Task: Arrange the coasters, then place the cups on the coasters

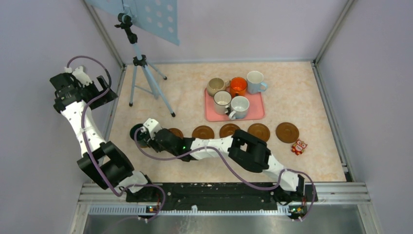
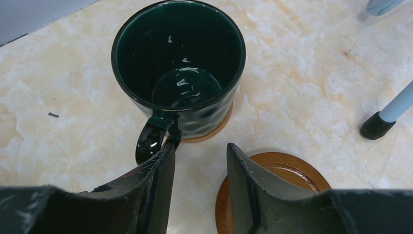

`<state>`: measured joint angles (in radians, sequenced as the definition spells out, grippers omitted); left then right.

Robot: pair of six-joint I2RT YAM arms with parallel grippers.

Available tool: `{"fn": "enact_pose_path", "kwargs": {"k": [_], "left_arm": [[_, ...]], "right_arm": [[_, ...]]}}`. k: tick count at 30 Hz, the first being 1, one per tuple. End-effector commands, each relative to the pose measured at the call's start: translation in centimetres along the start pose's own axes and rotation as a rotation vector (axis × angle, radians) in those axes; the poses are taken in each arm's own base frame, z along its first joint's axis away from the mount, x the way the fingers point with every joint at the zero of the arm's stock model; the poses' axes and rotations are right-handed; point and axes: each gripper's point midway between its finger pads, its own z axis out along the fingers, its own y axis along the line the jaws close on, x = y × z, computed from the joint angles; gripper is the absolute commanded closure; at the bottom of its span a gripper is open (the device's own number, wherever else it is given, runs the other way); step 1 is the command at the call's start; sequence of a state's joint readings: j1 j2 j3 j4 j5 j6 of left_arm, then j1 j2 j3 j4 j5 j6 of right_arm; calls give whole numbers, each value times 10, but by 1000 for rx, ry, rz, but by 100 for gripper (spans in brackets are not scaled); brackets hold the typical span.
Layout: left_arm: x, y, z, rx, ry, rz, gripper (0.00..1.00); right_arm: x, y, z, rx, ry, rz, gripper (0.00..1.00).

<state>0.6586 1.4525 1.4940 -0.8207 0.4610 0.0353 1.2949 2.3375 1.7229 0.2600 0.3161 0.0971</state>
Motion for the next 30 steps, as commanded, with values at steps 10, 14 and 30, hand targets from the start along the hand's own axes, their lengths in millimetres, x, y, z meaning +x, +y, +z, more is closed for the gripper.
{"fn": "enact_pose_path", "kwargs": {"k": [10, 14, 30], "left_arm": [[24, -12, -11, 82, 56, 215, 1], [25, -14, -15, 79, 34, 242, 1], [30, -22, -24, 67, -4, 223, 1]], "right_arm": [[-123, -66, -96, -182, -106, 6, 22], [-128, -113, -132, -130, -112, -84, 19], [-52, -332, -290, 127, 128, 228, 21]]}}
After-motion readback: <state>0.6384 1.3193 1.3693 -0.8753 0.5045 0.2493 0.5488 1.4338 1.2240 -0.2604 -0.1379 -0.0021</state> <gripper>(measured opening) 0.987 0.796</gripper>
